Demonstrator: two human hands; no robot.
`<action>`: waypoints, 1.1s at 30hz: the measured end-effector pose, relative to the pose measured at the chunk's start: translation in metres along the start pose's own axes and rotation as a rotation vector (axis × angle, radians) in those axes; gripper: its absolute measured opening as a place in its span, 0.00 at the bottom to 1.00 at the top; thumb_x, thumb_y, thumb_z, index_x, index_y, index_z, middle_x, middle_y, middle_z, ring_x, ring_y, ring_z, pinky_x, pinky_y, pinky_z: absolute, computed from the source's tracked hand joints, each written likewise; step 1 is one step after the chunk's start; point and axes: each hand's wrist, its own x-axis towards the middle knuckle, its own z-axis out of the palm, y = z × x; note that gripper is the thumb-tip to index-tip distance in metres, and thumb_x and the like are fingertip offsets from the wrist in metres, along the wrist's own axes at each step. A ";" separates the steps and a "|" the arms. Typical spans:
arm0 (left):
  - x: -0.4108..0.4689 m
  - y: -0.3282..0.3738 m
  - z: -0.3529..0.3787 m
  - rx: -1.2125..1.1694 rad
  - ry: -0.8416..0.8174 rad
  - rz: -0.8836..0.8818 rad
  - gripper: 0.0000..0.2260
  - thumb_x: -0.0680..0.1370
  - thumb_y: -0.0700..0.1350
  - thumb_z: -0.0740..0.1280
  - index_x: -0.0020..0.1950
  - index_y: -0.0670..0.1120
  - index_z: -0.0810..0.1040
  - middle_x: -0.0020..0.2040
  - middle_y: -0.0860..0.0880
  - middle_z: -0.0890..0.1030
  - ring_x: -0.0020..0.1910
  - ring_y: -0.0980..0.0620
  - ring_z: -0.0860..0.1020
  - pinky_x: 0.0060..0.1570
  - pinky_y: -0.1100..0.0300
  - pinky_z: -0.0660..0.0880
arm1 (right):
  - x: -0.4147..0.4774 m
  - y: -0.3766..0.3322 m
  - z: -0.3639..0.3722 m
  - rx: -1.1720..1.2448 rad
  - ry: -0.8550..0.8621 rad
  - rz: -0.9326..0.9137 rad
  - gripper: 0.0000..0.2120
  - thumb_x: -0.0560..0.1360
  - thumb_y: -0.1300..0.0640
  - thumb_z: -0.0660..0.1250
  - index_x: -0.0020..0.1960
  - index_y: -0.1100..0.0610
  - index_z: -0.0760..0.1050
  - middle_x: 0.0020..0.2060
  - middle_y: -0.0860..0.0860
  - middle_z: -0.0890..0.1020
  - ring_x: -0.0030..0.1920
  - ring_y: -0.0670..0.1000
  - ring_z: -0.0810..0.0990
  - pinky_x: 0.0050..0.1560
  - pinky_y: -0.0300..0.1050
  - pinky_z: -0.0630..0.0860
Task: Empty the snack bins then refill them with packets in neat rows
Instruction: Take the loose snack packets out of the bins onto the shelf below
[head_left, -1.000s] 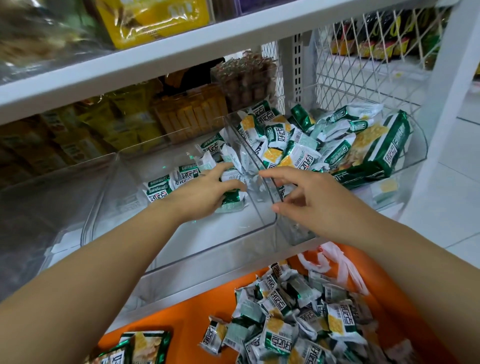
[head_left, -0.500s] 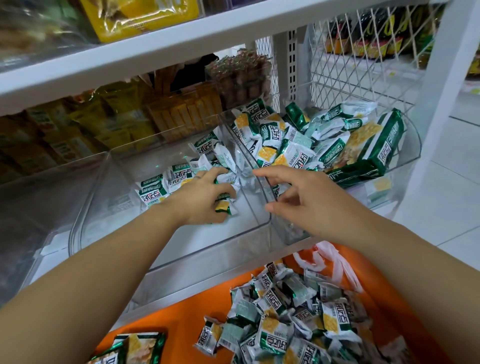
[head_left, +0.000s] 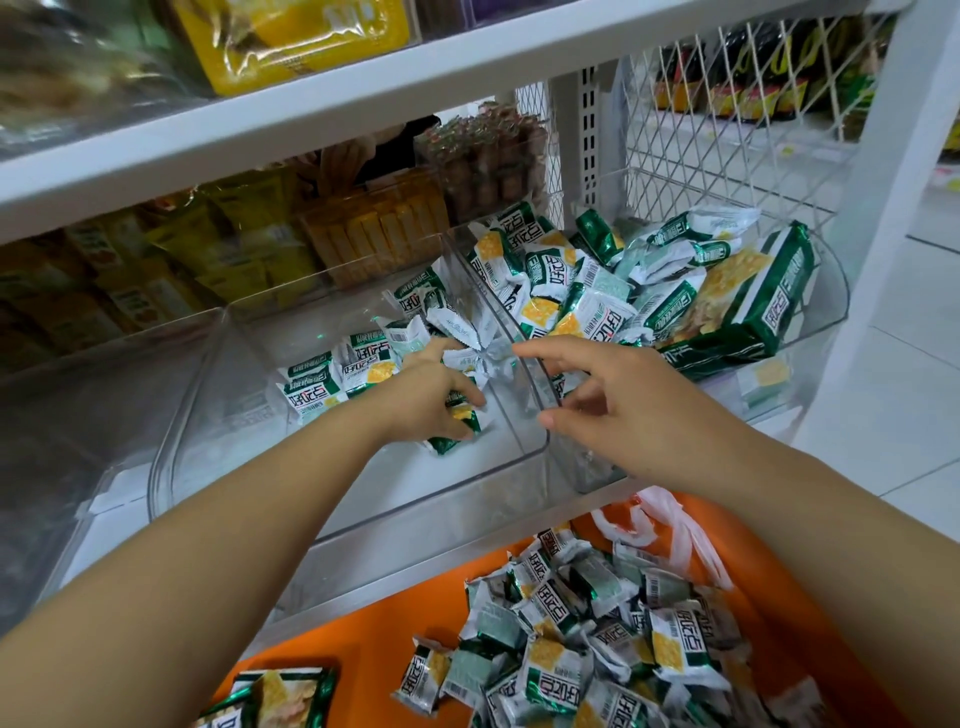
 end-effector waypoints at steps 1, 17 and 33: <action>-0.001 0.000 0.001 -0.001 0.005 0.003 0.16 0.72 0.47 0.75 0.58 0.54 0.81 0.74 0.45 0.54 0.73 0.40 0.57 0.69 0.52 0.61 | 0.000 0.001 0.000 0.002 0.000 0.002 0.26 0.75 0.54 0.68 0.69 0.37 0.65 0.62 0.44 0.76 0.51 0.43 0.81 0.48 0.30 0.70; -0.038 -0.004 -0.009 -0.196 -0.236 -0.005 0.17 0.73 0.49 0.73 0.56 0.65 0.73 0.63 0.49 0.71 0.75 0.45 0.55 0.61 0.60 0.66 | -0.001 0.000 0.001 -0.003 0.018 -0.001 0.26 0.75 0.55 0.69 0.69 0.37 0.66 0.56 0.44 0.76 0.46 0.41 0.82 0.45 0.28 0.70; -0.052 -0.003 -0.008 -0.290 -0.200 -0.087 0.22 0.73 0.49 0.73 0.61 0.67 0.69 0.57 0.47 0.60 0.44 0.55 0.72 0.40 0.63 0.74 | -0.002 -0.002 0.000 0.001 0.026 -0.024 0.26 0.75 0.55 0.69 0.69 0.38 0.66 0.60 0.45 0.76 0.44 0.43 0.83 0.52 0.38 0.76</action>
